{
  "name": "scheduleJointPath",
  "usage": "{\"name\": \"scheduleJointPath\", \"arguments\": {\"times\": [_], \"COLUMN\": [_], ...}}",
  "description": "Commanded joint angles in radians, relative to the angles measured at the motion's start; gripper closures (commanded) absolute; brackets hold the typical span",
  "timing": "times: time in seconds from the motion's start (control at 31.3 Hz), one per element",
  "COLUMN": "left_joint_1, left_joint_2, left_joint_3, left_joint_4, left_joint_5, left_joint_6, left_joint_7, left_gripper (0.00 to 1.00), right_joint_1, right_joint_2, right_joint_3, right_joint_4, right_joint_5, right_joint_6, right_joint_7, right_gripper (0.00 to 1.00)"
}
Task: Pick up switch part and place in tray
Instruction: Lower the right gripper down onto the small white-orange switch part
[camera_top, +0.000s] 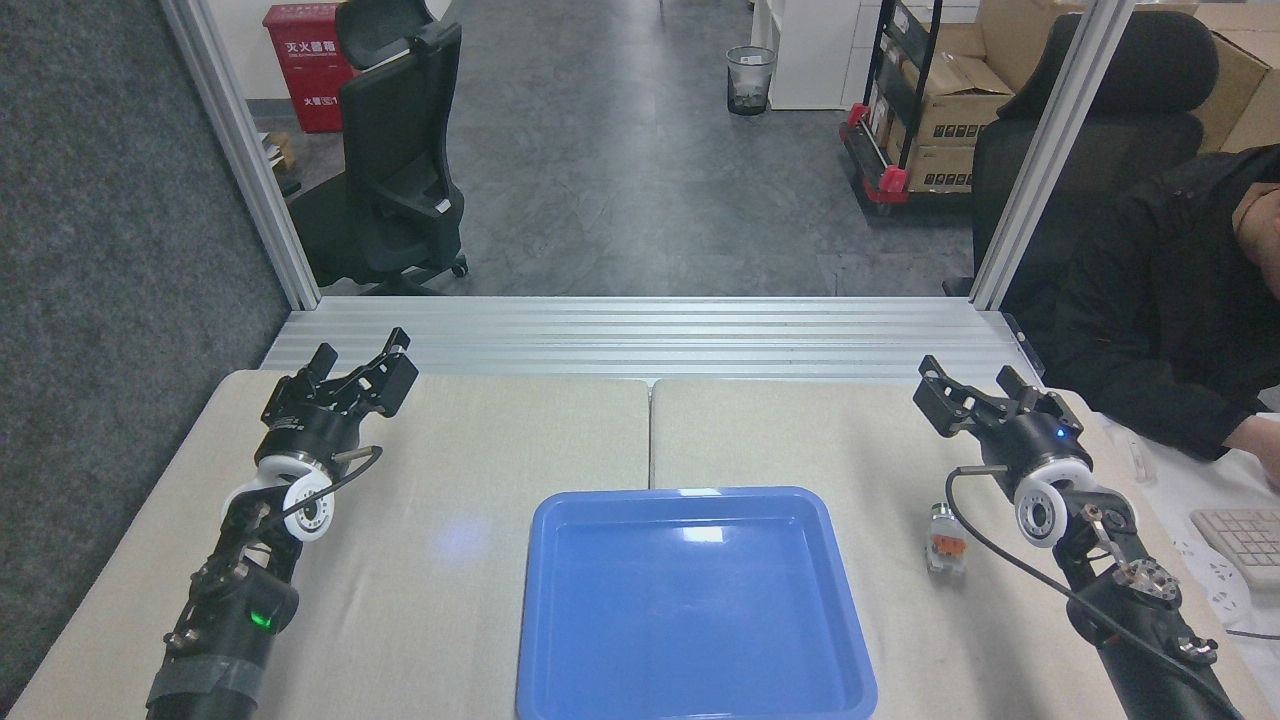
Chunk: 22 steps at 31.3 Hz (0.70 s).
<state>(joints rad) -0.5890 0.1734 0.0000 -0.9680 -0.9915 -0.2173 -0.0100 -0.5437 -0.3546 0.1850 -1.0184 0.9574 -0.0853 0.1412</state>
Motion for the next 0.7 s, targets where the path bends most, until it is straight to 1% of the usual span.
{"name": "scheduleJointPath", "arguments": {"times": [0.0,0.1,0.22,0.35,0.45,0.61,0.67], "left_joint_1": [0.000,0.000,0.000,0.000,0.000,0.000,0.000], "left_joint_2": [0.000,0.000,0.000,0.000,0.000,0.000,0.000], "left_joint_3": [-0.023,-0.023,-0.023,-0.023,-0.023,-0.023,-0.023], "left_joint_4": [0.000,0.000,0.000,0.000,0.000,0.000,0.000], "left_joint_5": [0.000,0.001,0.001,0.001,0.001,0.001,0.000], "left_joint_6": [-0.001,-0.001,-0.001,-0.001,-0.001,-0.001,-0.001], "left_joint_7": [-0.001,-0.001,-0.001,-0.001,-0.001,-0.001,0.001], "left_gripper": [0.00,0.00,0.00,0.00,0.00,0.00,0.00], "right_joint_1": [0.093,0.135,0.175,0.189,0.192,0.220,0.240], "right_joint_2": [-0.043,-0.043,-0.038,-0.032,-0.032,-0.027,-0.014], "right_joint_3": [-0.005,-0.021,-0.024,-0.024,-0.027,-0.027,-0.025], "right_joint_4": [-0.164,-0.221,-0.269,-0.279,-0.281,-0.281,-0.279], "right_joint_5": [-0.002,0.000,0.000,-0.002,-0.002,0.000,0.003], "right_joint_6": [0.068,0.131,0.154,0.194,0.196,0.206,0.225], "right_joint_7": [0.073,0.146,0.201,0.261,0.302,0.313,0.313], "right_gripper": [0.01,0.01,0.01,0.01,0.01,0.01,0.01]}}
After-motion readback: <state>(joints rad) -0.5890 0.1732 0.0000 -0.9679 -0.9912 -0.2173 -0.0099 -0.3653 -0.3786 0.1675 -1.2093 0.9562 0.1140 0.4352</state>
